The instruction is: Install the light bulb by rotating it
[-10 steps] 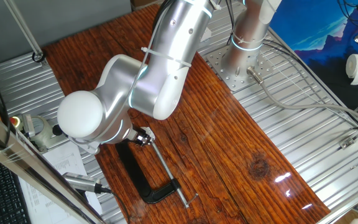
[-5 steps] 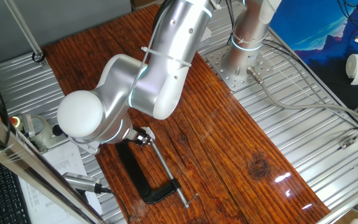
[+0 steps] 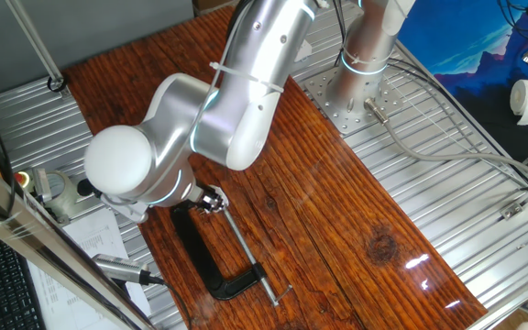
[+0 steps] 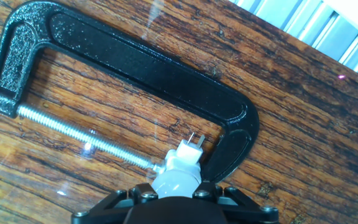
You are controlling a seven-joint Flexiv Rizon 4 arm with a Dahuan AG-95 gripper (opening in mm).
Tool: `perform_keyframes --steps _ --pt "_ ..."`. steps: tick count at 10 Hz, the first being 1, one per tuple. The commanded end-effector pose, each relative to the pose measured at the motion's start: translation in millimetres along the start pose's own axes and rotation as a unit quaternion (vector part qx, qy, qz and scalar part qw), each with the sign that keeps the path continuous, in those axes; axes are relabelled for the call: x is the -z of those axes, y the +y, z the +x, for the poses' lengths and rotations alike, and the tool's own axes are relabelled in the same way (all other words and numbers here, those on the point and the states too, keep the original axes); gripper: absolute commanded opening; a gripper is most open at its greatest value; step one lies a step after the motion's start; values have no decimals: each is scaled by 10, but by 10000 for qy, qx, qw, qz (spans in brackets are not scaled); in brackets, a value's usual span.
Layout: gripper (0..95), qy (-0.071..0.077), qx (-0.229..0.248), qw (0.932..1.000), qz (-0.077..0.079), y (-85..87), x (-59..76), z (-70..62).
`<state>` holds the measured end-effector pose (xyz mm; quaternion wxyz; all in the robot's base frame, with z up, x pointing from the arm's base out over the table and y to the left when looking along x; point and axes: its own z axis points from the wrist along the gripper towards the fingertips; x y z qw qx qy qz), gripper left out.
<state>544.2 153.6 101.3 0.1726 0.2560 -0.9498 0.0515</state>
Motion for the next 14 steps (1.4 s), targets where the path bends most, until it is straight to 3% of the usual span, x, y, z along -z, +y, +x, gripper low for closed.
perform_keyframes --steps 1,4,8,14 --pt "380 -75 19 10000 -48 3 27 25" --pt "380 -138 61 9999 -42 8 50 54" --pt "380 -396 126 9991 64 11 57 56" --pt "380 -496 177 9986 49 -5 34 73"
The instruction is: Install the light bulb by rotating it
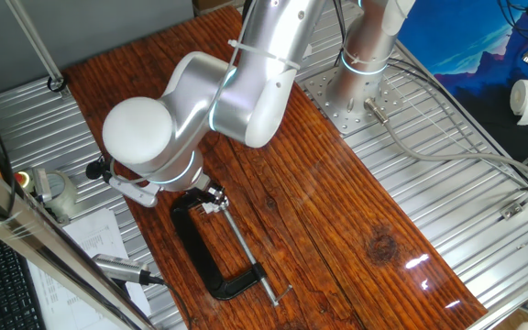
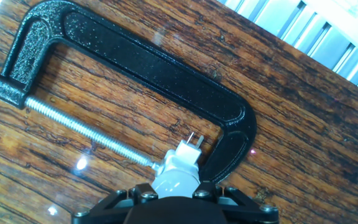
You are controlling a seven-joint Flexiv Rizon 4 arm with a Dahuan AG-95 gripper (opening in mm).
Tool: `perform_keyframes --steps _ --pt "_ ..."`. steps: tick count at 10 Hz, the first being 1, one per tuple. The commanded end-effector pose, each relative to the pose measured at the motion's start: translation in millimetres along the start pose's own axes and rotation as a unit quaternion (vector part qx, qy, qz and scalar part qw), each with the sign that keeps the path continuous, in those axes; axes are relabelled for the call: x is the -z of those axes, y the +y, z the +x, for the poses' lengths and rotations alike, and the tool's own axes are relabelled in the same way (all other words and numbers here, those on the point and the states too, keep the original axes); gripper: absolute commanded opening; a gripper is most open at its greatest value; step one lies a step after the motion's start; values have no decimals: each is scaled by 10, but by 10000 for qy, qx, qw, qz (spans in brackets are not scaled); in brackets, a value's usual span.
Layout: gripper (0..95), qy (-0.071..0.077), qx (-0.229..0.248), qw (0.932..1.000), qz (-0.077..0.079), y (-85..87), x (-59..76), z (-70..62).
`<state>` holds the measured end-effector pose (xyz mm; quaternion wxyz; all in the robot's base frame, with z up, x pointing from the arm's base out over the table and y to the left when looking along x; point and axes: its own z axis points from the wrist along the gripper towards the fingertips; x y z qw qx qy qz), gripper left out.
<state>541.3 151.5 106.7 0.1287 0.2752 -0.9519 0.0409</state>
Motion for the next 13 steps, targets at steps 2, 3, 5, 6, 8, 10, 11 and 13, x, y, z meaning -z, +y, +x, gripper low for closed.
perform_keyframes --steps 2,3,5,6,8,10,11,13 --pt "380 -81 6 10000 -4 2 1 20" --pt "380 -81 11 10000 -4 1 0 21" --pt "380 -85 14 10000 -9 -7 -17 35" --pt "380 -85 14 10000 -18 -9 -21 40" --pt "380 -65 -2 10000 -29 -4 -12 45" --pt "380 -34 -5 10000 -18 3 0 55" --pt "380 -34 3 10000 -20 -1 -8 63" --pt "380 -33 -8 10000 -27 -2 -9 78"
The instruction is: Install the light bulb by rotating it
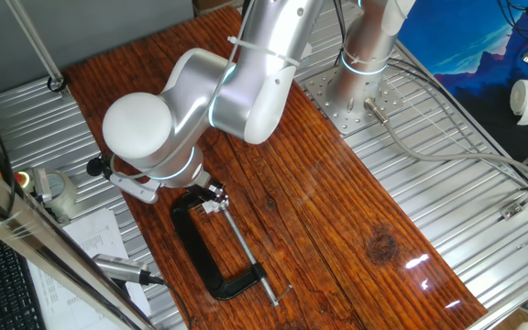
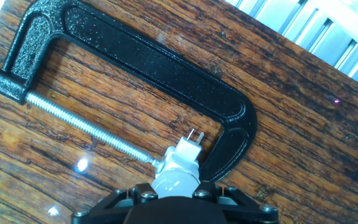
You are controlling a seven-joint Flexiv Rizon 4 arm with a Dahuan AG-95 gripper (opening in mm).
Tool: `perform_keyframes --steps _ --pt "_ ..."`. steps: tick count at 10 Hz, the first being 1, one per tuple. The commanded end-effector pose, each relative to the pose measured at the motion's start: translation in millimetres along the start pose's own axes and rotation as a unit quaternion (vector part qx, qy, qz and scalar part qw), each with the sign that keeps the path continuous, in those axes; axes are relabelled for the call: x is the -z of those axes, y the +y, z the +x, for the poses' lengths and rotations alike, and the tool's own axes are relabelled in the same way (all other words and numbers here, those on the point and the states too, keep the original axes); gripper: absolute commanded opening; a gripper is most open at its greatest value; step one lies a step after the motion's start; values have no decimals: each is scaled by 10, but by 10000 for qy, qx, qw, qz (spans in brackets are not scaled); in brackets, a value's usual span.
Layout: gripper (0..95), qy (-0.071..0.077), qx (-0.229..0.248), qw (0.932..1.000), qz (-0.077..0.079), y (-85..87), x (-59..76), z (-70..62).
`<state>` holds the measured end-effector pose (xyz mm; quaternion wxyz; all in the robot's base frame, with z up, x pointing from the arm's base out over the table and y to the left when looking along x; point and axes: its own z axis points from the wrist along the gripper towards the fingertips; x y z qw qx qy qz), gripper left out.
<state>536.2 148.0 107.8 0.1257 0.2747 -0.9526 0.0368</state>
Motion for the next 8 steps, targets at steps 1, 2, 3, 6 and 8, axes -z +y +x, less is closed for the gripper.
perform_keyframes --steps 1,2,3,6,8 --pt "380 31 -24 10000 -4 11 15 23" --pt "380 48 -25 10000 -2 15 24 28" --pt "380 61 -20 10000 7 13 21 32" --pt "380 51 -20 10000 -41 0 -6 80" --pt "380 84 -25 10000 -14 23 32 89"
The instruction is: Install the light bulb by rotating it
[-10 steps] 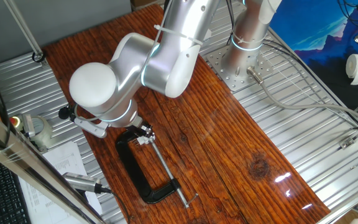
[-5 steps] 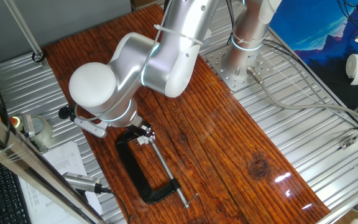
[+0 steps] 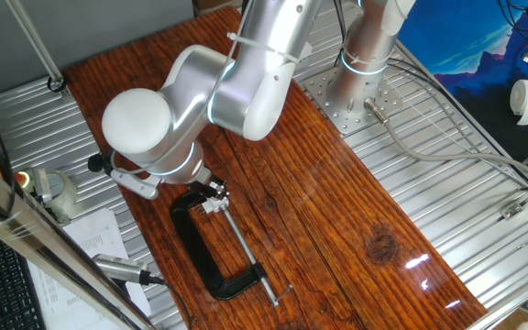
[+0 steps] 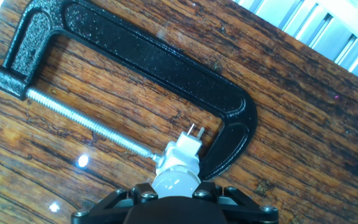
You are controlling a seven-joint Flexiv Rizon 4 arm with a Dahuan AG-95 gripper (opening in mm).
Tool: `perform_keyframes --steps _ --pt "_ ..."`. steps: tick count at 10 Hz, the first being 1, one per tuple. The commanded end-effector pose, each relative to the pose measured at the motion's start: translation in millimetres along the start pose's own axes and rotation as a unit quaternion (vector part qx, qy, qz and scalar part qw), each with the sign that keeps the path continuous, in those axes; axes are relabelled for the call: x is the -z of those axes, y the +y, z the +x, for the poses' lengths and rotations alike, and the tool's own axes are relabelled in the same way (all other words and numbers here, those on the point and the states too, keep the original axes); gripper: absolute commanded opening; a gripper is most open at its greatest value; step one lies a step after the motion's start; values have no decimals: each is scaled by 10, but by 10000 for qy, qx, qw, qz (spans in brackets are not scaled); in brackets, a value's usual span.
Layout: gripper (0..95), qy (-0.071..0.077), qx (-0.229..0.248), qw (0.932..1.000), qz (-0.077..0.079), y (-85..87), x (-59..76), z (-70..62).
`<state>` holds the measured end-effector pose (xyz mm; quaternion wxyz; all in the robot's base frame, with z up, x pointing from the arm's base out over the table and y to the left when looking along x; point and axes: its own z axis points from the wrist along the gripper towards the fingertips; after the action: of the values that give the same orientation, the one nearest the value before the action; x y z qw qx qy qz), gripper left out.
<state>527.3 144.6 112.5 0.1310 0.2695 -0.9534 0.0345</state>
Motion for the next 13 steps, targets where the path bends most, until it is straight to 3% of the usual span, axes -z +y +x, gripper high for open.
perform_keyframes --steps 1,13 --pt "380 43 24 10000 35 1 6 -11" --pt "380 114 -18 9999 30 -13 -3 14"
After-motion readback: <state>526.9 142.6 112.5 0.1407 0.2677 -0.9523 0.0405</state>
